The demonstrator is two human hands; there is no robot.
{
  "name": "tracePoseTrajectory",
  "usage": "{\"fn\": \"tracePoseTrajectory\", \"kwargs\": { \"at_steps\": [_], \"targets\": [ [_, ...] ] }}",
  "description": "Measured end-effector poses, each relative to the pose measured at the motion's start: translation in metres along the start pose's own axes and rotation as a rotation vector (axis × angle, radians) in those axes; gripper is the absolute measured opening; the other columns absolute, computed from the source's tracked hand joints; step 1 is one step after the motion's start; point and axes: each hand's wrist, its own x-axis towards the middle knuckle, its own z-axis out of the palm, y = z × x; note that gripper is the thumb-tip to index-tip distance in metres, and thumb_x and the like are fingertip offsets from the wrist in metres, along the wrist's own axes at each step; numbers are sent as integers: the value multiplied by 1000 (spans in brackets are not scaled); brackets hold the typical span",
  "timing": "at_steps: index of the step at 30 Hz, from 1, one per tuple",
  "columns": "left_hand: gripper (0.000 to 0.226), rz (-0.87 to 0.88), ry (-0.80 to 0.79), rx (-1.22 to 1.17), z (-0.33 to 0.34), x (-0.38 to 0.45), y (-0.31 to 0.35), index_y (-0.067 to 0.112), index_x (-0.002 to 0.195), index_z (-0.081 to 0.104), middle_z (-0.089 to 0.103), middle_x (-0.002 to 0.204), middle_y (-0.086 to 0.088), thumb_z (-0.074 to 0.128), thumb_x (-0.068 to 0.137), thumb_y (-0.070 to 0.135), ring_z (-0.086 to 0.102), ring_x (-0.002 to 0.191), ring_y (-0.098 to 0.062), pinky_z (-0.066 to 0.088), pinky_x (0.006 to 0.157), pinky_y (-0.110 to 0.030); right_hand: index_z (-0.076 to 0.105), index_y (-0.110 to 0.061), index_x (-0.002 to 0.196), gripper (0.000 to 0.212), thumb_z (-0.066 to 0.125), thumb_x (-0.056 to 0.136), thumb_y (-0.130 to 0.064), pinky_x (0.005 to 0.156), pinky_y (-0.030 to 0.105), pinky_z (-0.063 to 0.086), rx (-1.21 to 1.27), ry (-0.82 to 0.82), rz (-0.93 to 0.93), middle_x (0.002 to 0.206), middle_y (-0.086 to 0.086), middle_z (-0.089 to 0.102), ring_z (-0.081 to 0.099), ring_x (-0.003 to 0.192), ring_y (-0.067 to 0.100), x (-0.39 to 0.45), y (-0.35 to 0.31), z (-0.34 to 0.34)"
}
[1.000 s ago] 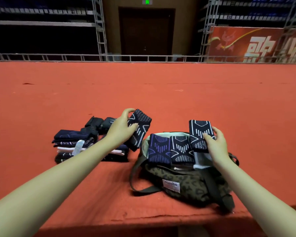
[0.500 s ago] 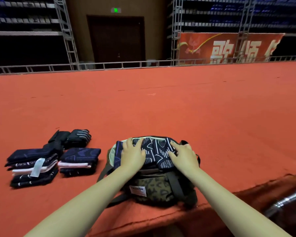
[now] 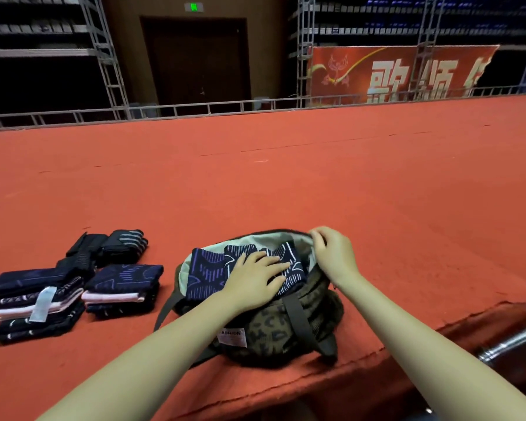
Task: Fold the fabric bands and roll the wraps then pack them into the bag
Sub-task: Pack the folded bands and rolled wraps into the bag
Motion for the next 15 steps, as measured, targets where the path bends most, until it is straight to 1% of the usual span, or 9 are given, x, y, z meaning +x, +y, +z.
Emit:
{"fn": "tracePoseTrajectory", "kwargs": {
  "at_steps": [2,4,6,8,9,10,12,13,15],
  "targets": [
    [41,12,-25,-25,-3,3,-3,41,139,39,35,149,12,32,99,43,17,141,-16,8,116,-43,69,-6,92,22,48,95,-11,76,31,40,90,91,-40,93,6,70,60,91,21,8,-17,-6],
    [38,44,-23,-113,-7,4,-9,37,136,46,39,147,7,35,99,39,22,140,-17,13,115,-44,70,-6,94,22,48,95,-13,77,31,41,66,54,-49,96,6,70,59,92,20,12,-24,-7],
    [33,81,67,-312,-14,1,-17,29,126,58,49,138,2,40,98,31,33,134,-16,22,113,-41,70,-10,96,23,48,94,-17,73,30,42,-66,-129,-17,99,5,70,61,93,21,14,-21,-5],
    [31,43,279,-449,-27,-9,-31,23,114,66,59,123,4,42,94,24,45,121,-13,31,106,-33,71,-15,96,24,49,93,-23,75,32,45,-249,-309,-9,102,4,69,59,99,23,10,-15,0],
    [31,-6,411,-450,-33,-17,-40,21,109,68,62,116,4,42,92,23,49,114,-12,33,101,-28,71,-16,97,24,49,92,-26,80,35,46,-334,-326,-27,103,5,66,55,104,24,6,-14,2],
    [32,-68,528,-420,-37,-27,-52,19,107,68,63,111,3,42,89,23,50,109,-14,32,96,-24,70,-16,98,23,51,91,-28,85,38,44,-402,-273,-68,104,6,62,50,108,26,2,-16,3],
    [32,-257,635,-342,-37,-47,-80,16,112,65,62,114,-4,43,90,19,49,111,-22,29,96,-23,69,-15,100,21,57,88,-28,85,38,39,-417,-94,-209,103,7,57,46,108,28,-8,-26,11],
    [31,-387,609,-338,-34,-56,-93,14,119,61,58,120,-9,45,92,16,46,116,-27,28,100,-28,68,-14,102,22,59,87,-27,84,38,38,-371,-70,-289,103,6,57,47,108,28,-14,-35,16],
    [39,-658,451,-490,-27,-70,-111,12,134,47,48,134,-18,44,96,18,40,126,-33,27,106,-36,64,-15,111,27,57,89,-27,90,39,40,-255,-224,-404,110,4,57,48,112,26,-24,-58,33]
  ]
}}
